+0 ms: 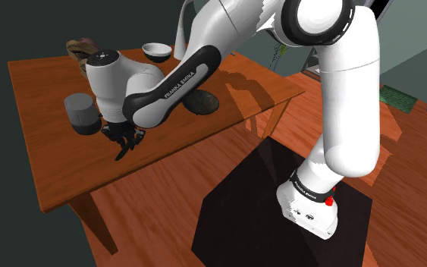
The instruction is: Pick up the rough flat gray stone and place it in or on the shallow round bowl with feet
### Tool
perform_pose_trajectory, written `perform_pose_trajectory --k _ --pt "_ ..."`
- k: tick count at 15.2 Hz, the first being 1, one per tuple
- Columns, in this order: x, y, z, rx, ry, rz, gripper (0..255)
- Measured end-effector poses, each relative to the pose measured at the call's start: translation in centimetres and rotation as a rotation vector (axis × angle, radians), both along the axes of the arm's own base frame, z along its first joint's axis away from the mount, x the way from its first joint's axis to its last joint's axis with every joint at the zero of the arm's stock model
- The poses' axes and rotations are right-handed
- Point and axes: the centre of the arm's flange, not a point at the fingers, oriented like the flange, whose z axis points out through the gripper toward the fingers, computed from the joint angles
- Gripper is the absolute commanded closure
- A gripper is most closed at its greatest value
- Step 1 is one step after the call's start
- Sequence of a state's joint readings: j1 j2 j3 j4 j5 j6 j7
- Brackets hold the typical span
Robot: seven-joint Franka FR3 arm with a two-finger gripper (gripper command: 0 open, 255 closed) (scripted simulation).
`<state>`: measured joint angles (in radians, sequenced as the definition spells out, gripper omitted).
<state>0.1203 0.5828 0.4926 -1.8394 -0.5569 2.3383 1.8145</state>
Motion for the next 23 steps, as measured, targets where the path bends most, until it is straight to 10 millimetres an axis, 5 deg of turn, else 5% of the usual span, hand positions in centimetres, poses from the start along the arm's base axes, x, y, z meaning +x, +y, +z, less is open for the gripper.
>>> perform_pose_trajectory --k 7,23 --pt "0.0 0.0 0.2 0.0 0.001 0.0 255" --pt "-0.1 0.1 8.4 -0.001 0.001 0.0 255"
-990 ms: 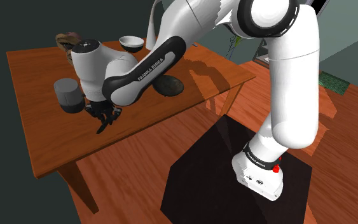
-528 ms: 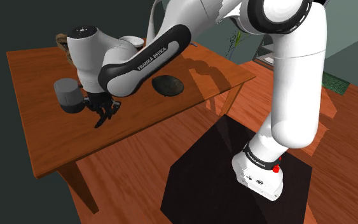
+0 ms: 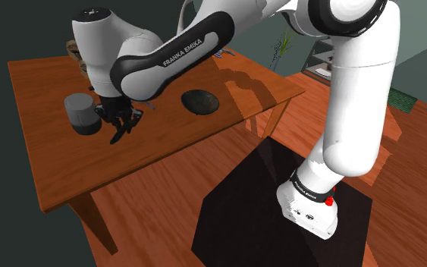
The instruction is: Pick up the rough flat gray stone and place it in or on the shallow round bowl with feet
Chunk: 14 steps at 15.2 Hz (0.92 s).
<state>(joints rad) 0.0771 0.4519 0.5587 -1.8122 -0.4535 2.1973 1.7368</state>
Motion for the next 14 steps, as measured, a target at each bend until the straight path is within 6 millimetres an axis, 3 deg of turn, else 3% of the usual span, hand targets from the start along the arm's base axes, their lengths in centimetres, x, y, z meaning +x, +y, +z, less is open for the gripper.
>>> perform_pose_trajectory --k 7,14 --pt "0.2 -0.8 3.3 0.0 0.0 0.0 255" --pt "0.5 -9.4 3.4 0.0 0.001 -0.001 255"
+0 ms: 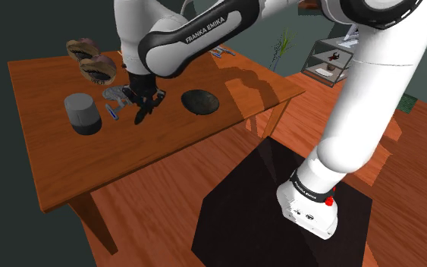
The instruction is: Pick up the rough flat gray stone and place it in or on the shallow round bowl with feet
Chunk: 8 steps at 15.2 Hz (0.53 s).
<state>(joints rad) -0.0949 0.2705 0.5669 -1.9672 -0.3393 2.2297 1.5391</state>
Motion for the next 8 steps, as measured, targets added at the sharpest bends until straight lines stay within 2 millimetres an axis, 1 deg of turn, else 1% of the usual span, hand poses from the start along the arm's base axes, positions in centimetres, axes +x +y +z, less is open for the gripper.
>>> perform_pose_trajectory --k 2,5,8 --pt "-0.3 -2.4 0.0 0.0 0.0 0.0 255" --pt "0.3 -6.4 -0.3 0.0 0.0 0.0 255" --pt "0.1 -10.3 -0.4 0.0 0.0 0.0 255"
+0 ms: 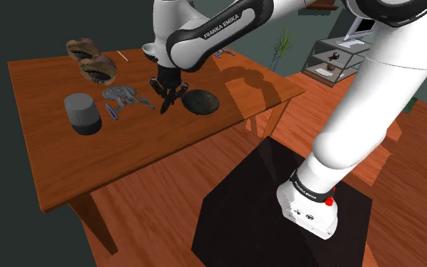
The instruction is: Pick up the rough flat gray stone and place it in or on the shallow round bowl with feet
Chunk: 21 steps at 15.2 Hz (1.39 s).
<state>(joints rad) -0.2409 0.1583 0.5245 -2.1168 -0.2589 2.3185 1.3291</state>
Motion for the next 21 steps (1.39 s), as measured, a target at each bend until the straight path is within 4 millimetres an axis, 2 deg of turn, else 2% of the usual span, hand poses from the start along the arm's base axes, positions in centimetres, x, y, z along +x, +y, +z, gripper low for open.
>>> perform_pose_trajectory --k 3,14,16,21 --pt "0.2 -4.4 0.1 0.0 0.0 -0.001 255" --pt "0.2 -18.4 -0.4 0.0 0.0 0.0 255" --pt "0.2 -19.6 -1.0 0.0 0.0 0.0 255" --pt "0.4 -20.0 -3.4 0.0 0.0 0.001 255"
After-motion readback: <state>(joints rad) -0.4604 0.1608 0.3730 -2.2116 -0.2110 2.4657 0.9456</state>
